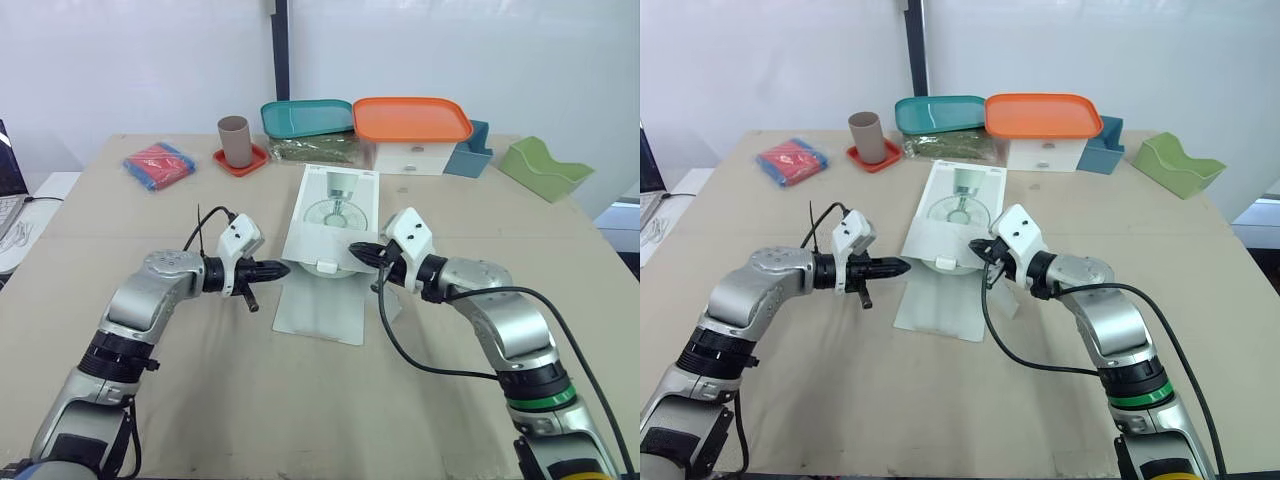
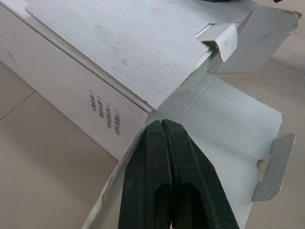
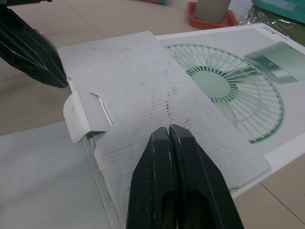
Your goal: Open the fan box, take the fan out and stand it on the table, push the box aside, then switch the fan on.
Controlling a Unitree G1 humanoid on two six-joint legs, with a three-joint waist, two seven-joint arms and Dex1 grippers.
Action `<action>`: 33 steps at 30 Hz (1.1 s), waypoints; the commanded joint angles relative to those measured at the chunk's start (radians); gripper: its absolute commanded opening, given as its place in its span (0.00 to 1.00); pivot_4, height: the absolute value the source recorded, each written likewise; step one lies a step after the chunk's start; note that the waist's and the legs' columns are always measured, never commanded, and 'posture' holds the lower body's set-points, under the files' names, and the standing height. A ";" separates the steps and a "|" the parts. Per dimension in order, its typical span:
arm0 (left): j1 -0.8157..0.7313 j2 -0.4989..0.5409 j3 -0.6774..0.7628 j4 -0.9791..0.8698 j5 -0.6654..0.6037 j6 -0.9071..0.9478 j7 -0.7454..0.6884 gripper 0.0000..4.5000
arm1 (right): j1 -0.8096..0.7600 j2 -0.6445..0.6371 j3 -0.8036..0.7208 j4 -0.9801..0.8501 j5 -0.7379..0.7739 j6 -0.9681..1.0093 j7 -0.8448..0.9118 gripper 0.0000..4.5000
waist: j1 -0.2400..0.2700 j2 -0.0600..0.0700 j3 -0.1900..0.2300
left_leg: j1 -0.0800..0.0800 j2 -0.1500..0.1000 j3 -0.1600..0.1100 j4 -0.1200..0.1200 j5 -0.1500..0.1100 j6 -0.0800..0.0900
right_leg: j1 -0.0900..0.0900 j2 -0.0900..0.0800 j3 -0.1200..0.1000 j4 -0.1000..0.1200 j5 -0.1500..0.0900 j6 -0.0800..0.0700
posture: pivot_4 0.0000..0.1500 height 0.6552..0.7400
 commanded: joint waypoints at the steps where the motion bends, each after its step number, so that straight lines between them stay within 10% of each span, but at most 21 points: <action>1: 0.014 0.014 0.066 -0.048 -0.039 0.008 0.003 0.00 | 0.005 -0.004 0.007 -0.005 -0.007 0.008 0.002 0.01 | 0.000 0.000 0.000 | 0.000 0.000 0.000 0.000 0.000 0.000 | 0.000 0.000 0.000 0.000 0.000 0.000 | 1.00 1.00; 33: -0.009 -0.107 0.080 0.141 0.077 -0.222 0.134 0.00 | 0.015 -0.008 0.006 -0.022 -0.018 0.008 0.005 0.01 | 0.002 0.000 0.000 | 0.000 0.000 0.000 0.000 0.002 -0.003 | 0.000 0.000 0.000 0.000 0.000 0.000 | 1.00 1.00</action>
